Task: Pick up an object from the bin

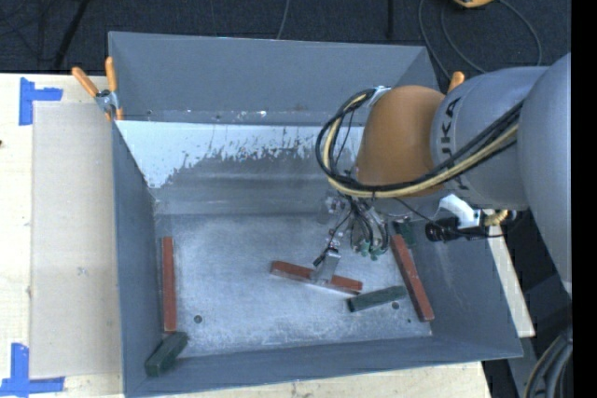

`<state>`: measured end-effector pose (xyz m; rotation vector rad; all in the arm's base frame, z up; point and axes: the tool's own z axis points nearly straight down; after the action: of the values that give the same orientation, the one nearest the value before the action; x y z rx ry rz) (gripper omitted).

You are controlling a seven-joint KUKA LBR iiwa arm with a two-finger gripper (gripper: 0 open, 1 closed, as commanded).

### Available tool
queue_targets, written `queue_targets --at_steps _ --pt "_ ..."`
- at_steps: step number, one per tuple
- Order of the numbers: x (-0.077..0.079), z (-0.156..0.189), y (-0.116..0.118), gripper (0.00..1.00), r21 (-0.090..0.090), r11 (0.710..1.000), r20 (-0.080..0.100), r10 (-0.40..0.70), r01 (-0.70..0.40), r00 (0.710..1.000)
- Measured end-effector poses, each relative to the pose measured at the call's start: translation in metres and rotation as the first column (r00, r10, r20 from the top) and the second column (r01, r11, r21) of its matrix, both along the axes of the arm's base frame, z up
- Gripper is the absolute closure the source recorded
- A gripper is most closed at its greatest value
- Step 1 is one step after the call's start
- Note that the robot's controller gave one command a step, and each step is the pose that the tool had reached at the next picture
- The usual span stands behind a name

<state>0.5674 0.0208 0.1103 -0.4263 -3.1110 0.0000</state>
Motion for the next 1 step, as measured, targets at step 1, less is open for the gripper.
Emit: queue_targets --at_steps 1 --pt "-0.0460 -0.0402 -0.0037 1.00 0.000 0.971 0.001 0.239 -0.239 0.971"
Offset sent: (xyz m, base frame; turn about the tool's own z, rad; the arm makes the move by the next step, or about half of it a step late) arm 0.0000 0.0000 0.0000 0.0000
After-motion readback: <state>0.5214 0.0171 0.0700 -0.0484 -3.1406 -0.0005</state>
